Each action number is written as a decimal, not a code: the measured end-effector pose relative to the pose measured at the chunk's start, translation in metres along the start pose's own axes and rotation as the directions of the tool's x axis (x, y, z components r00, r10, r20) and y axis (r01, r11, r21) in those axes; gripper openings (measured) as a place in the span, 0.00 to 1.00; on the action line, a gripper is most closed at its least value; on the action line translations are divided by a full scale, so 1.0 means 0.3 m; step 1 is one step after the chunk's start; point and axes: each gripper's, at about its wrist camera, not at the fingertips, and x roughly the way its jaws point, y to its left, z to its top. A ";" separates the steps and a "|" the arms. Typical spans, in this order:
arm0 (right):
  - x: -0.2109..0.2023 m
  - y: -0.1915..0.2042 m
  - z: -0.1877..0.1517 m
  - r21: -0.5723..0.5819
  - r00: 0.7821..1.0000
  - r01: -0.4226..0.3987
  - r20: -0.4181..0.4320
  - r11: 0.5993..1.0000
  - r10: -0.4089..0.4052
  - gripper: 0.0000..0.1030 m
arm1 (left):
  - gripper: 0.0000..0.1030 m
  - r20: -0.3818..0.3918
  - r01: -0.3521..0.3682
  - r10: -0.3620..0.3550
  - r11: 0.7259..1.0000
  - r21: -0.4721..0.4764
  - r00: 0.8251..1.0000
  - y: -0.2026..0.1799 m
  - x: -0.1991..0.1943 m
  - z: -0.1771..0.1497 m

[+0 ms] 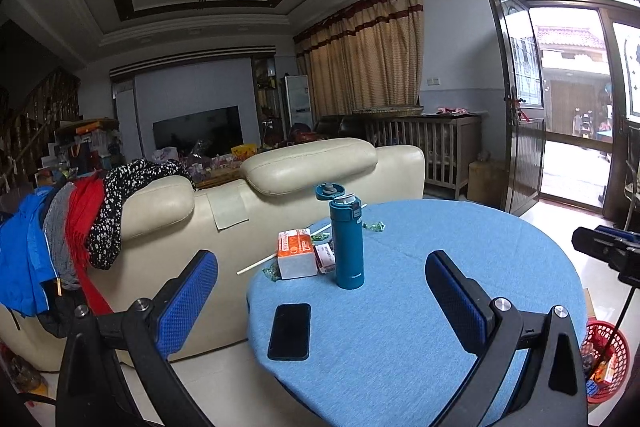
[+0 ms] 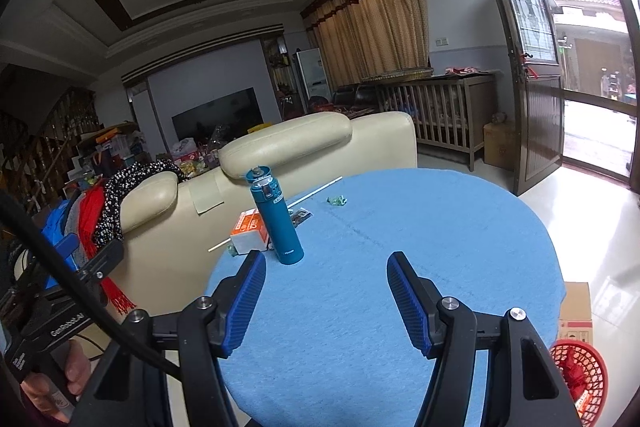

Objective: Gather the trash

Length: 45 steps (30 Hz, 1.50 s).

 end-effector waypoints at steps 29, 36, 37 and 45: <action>0.061 0.034 -0.013 0.028 0.998 0.044 -0.047 0.999 -0.043 0.65 | 1.00 -0.048 -0.021 0.020 0.999 -0.029 0.999 0.076 0.018 -0.048; 0.082 0.044 -0.018 0.032 0.997 0.042 -0.060 0.999 -0.040 0.65 | 1.00 -0.060 -0.031 0.028 0.999 -0.035 0.998 0.100 0.033 -0.058; 0.087 0.045 -0.018 0.033 0.997 0.043 -0.062 0.999 -0.041 0.65 | 1.00 -0.062 -0.031 0.029 0.999 -0.035 0.998 0.102 0.034 -0.060; 0.097 0.048 -0.021 0.037 0.997 0.043 -0.068 0.998 -0.041 0.65 | 1.00 -0.073 -0.034 0.031 0.999 -0.041 0.997 0.117 0.044 -0.067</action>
